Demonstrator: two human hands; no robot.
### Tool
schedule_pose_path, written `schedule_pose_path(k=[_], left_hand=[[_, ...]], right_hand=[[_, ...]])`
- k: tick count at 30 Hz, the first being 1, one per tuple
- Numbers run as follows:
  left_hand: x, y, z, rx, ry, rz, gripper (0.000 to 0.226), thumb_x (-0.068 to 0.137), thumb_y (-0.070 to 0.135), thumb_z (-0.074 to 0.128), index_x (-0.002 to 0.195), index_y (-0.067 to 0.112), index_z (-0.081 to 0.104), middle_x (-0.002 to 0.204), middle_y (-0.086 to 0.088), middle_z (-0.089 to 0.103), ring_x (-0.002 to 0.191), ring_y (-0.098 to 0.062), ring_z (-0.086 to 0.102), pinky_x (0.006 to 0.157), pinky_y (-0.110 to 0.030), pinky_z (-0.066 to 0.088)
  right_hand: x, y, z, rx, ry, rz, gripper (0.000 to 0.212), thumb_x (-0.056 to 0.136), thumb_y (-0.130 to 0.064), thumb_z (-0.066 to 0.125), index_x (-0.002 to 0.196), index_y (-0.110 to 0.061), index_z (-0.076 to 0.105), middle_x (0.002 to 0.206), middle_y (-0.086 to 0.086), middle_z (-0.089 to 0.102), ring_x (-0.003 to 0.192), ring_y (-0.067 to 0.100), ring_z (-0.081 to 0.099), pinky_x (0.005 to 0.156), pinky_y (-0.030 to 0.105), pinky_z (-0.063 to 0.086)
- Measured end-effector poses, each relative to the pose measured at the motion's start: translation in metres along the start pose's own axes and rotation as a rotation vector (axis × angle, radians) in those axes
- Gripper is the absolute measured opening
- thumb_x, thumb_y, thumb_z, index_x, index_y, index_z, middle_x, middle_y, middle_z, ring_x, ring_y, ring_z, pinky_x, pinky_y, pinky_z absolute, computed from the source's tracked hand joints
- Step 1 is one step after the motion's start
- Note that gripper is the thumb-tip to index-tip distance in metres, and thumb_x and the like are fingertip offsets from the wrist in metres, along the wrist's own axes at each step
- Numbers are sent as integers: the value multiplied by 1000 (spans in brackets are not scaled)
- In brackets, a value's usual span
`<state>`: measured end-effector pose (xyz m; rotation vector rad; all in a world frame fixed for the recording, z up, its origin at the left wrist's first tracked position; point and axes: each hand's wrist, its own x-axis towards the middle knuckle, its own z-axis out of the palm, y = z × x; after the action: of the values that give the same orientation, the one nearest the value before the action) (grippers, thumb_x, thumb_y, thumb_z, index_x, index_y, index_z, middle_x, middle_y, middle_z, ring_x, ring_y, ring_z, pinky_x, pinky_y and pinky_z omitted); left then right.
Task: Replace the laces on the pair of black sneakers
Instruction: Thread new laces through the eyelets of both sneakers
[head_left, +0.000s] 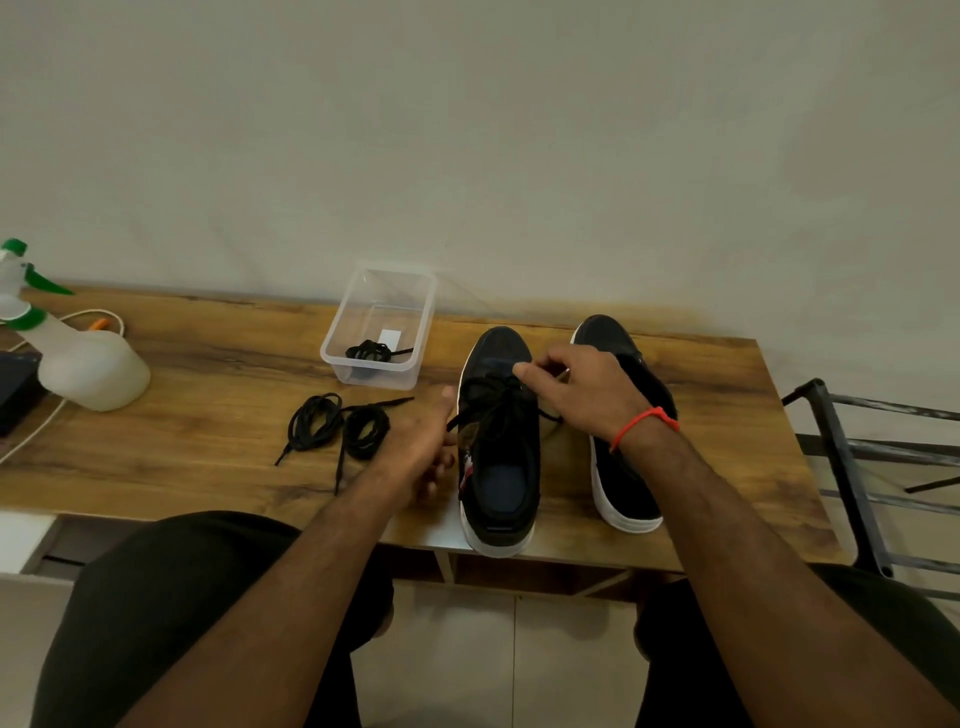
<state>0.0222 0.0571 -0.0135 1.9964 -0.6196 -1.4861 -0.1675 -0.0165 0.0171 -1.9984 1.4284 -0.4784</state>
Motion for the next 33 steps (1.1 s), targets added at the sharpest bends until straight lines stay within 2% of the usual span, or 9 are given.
schedule_pose_path(k=[5, 10, 14, 17, 20, 24, 27, 29, 33], left_hand=[[8, -7, 8, -172, -70, -111, 61, 91, 74, 49, 105, 18, 69, 57, 6, 45, 46, -8, 36, 42, -18, 31], [18, -12, 13, -225, -73, -173, 57, 83, 71, 65, 106, 19, 72, 75, 2, 55, 49, -9, 39, 38, -19, 30], [22, -5, 20, -358, -10, -162, 24, 92, 41, 66, 84, 19, 63, 66, 1, 46, 55, -13, 37, 47, -25, 29], [19, -2, 25, -588, 112, -78, 8, 96, 25, 63, 95, 17, 64, 74, 1, 54, 60, -12, 47, 51, -26, 38], [10, 7, 19, -889, 185, 71, 8, 98, 12, 59, 103, 12, 65, 92, -4, 68, 80, -15, 65, 66, -27, 52], [3, 21, -1, -1172, 181, 205, 14, 93, -3, 55, 101, 4, 63, 87, -11, 70, 86, -22, 70, 76, -35, 60], [5, 21, -13, -1307, 169, 214, 20, 97, 2, 53, 116, 2, 59, 76, -8, 63, 68, -16, 65, 76, -41, 64], [7, 21, -16, -1333, 160, 205, 18, 100, 12, 55, 116, 6, 57, 73, -2, 57, 58, -11, 59, 67, -37, 62], [6, 26, -18, -1135, 276, 303, 21, 105, 28, 49, 114, 15, 64, 73, 5, 53, 52, -7, 45, 51, -27, 49]], right_hand=[[-5, -4, 21, -74, -53, 59, 40, 85, -69, 59, 89, -30, 63, 86, -10, 64, 83, 9, 63, 78, 36, 58], [-4, -8, 25, -115, -107, 87, 18, 89, -49, 64, 88, -36, 53, 90, -10, 59, 89, 15, 60, 85, 46, 57], [-5, -8, 23, -78, -129, 93, 15, 91, -43, 65, 95, -31, 57, 92, -7, 60, 91, 16, 60, 87, 45, 56], [-5, -7, 21, -56, -134, 100, 17, 93, -41, 65, 99, -27, 59, 93, -5, 61, 91, 17, 61, 87, 42, 56], [-3, -7, 21, -46, -141, 98, 17, 93, -39, 65, 99, -24, 60, 93, -4, 62, 90, 16, 61, 87, 40, 57], [-2, -7, 21, -45, -135, 98, 16, 92, -39, 66, 99, -25, 60, 93, -4, 62, 90, 15, 61, 86, 38, 57], [-3, -6, 21, -46, -137, 103, 17, 93, -39, 66, 101, -24, 61, 94, -4, 62, 92, 16, 61, 86, 37, 56], [-3, -7, 20, -54, -137, 102, 17, 93, -39, 66, 100, -25, 60, 93, -4, 62, 91, 16, 61, 86, 37, 56], [-2, -7, 20, -36, -148, 110, 17, 93, -40, 66, 100, -25, 61, 94, -4, 62, 91, 15, 61, 85, 35, 56]])
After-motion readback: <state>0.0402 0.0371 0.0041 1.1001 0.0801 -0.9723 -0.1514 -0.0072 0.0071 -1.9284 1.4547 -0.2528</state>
